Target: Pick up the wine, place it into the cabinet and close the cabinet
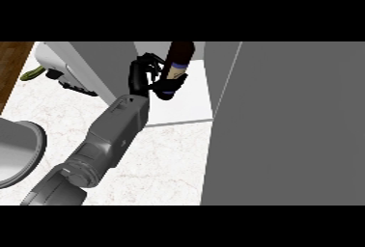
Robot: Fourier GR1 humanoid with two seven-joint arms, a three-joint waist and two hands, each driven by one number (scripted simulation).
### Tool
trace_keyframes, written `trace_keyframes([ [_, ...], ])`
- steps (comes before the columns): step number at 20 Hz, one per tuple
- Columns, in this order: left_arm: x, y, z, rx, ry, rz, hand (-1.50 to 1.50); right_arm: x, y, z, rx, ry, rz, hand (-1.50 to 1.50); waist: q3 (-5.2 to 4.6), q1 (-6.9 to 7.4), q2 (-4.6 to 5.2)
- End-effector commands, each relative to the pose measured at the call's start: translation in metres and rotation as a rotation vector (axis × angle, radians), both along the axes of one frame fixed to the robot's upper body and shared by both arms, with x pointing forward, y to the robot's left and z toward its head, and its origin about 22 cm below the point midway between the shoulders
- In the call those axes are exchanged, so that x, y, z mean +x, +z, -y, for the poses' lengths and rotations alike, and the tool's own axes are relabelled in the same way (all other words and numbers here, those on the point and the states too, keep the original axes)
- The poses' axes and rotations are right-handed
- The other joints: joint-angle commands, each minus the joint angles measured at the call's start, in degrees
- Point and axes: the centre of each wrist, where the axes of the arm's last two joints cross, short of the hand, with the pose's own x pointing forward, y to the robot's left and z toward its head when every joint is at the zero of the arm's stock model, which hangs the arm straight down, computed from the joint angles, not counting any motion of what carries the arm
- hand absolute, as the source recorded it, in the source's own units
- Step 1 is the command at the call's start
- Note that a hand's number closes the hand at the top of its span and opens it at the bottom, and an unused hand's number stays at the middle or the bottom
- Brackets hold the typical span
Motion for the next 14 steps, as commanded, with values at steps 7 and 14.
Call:
trace_keyframes([
  [7, -0.019, -0.030, 0.001, -0.288, -0.026, -0.063, 1.50, -0.009, 0.000, 0.001, 0.012, 0.055, 0.017, -1.50, -0.11, -0.55, 0.17],
  [14, -0.029, -0.047, -0.007, -0.372, -0.046, -0.091, 1.50, -0.010, 0.000, 0.004, 0.023, 0.055, 0.027, -1.50, -0.08, -1.74, 0.30],
])
